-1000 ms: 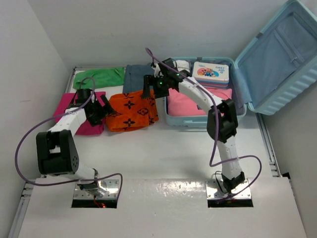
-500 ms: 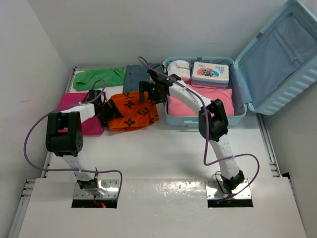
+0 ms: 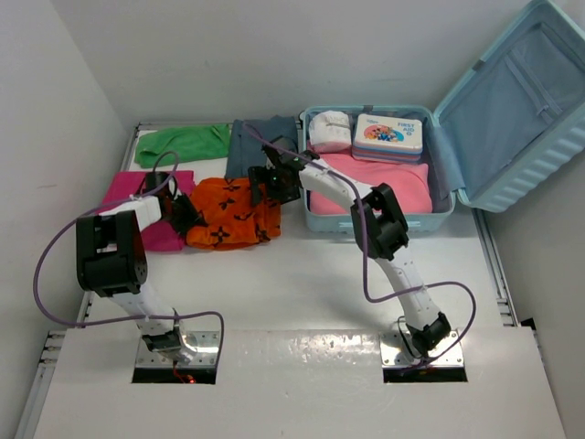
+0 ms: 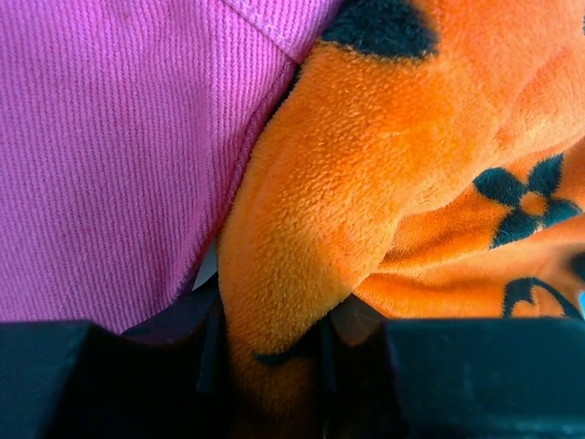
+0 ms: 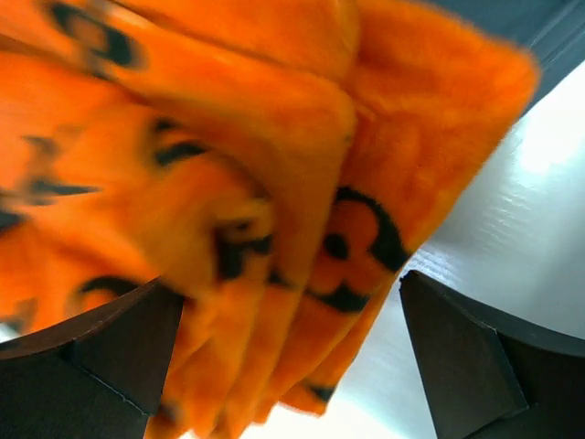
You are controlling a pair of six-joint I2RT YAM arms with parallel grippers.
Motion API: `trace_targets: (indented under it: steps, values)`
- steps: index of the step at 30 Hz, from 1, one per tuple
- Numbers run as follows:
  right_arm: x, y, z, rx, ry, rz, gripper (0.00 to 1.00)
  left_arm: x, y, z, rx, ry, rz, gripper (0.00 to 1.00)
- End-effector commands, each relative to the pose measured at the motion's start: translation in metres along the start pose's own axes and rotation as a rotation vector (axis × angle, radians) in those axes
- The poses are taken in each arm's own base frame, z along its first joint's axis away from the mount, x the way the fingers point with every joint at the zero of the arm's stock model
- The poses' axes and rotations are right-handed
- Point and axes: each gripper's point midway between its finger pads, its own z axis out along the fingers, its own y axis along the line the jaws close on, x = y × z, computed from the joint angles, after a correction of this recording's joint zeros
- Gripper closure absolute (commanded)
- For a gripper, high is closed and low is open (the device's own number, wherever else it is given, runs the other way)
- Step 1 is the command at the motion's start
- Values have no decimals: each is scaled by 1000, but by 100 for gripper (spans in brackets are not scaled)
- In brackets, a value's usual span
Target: Pack the luggage
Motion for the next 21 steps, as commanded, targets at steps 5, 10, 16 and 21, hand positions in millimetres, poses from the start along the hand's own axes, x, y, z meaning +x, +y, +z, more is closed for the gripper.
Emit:
trace_targets:
  steps: [5, 10, 16, 21]
  values:
    - [62, -29, 32, 110, 169, 46, 1, -3, 21, -9, -78, -21, 11, 67]
    - [85, -23, 43, 81, 233, 73, 1, 1, 19, -3, -74, 4, 15, 67]
    - [77, 61, 31, -312, 261, 58, 35, 4, -3, -4, -4, 15, 73, 70]
    - [71, 109, -11, -519, 256, -20, 92, 8, -35, -16, 126, -1, 123, 77]
